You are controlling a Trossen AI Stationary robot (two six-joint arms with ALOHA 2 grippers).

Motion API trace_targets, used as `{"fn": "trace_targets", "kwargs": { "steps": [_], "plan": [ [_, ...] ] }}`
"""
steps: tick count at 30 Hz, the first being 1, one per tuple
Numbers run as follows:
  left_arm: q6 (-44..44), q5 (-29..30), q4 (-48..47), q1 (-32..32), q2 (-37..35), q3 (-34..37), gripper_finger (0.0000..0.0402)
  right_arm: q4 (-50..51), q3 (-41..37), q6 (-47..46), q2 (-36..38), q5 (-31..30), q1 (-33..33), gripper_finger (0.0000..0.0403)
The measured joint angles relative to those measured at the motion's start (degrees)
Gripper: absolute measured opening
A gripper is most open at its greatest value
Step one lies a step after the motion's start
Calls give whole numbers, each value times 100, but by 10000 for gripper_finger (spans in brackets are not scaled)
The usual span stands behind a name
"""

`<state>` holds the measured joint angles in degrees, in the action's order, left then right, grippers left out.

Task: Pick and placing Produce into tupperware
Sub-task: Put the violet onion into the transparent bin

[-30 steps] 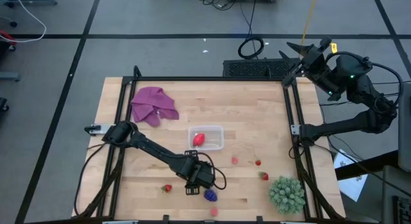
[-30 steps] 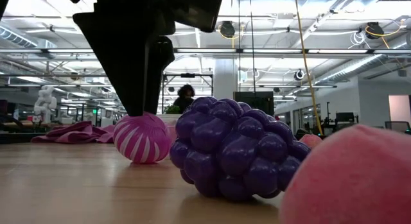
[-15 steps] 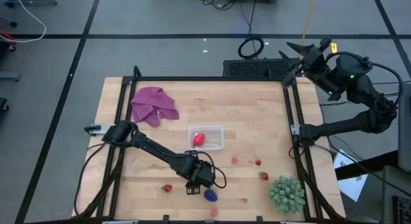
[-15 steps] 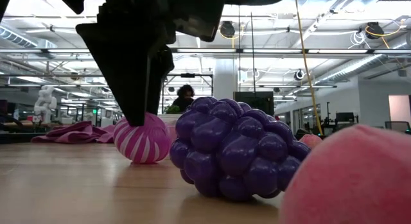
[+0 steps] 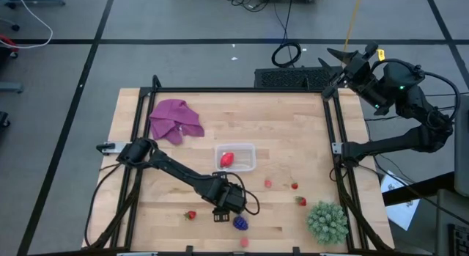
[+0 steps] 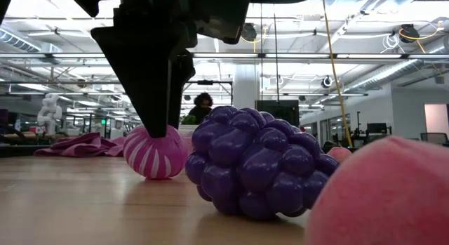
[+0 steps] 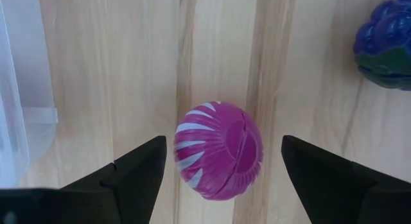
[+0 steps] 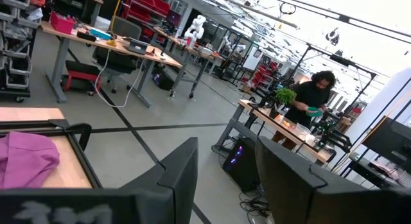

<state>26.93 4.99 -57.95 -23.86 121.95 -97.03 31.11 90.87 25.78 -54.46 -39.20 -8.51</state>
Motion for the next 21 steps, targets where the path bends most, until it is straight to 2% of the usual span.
{"fn": "trace_targets", "kwargs": {
  "steps": [21],
  "plan": [
    [15,-106,260,0,55,433,314,-33,0,0,2,0,0,148]
  ]
}}
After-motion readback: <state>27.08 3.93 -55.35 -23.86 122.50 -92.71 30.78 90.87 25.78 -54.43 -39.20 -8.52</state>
